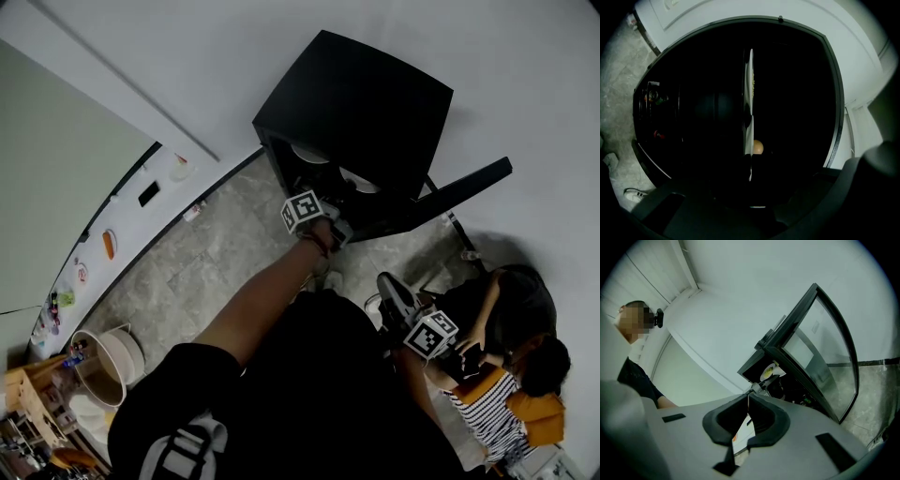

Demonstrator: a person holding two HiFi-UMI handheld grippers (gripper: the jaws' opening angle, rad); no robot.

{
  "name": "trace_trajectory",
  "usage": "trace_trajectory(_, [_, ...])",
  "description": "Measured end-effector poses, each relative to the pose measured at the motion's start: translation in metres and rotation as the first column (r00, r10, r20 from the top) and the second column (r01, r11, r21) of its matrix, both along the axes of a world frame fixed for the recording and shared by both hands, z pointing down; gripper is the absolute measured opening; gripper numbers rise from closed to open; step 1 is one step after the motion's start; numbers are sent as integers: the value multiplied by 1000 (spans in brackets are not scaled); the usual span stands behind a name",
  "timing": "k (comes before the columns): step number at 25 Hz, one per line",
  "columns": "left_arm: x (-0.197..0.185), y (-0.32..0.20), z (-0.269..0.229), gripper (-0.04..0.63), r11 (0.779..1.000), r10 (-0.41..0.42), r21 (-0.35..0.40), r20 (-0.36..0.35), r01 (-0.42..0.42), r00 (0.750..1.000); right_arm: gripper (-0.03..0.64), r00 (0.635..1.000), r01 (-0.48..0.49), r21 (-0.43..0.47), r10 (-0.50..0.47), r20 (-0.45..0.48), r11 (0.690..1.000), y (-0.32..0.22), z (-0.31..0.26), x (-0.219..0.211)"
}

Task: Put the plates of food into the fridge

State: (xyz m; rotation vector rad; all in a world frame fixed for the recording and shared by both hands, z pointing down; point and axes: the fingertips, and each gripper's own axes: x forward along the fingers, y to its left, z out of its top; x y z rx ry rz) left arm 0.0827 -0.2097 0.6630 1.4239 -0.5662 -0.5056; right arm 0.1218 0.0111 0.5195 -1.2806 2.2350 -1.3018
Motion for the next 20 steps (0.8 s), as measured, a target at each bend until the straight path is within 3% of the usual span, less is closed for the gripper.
trace_trajectory(13, [5, -12, 3, 29, 1000, -4, -8, 58, 4, 998, 28, 1000, -2, -9, 2, 9, 1000, 4, 2, 6])
trace_trajectory(17, [-3, -9, 3, 58, 1000, -17, -4, 66, 18, 998, 28, 1000, 17, -6, -17, 11, 1000, 3, 2, 1])
trace_trajectory(20, [-16, -3, -1, 86, 999, -2, 36, 127, -3, 992, 28, 999, 32, 0, -32, 15, 999, 1, 2, -4])
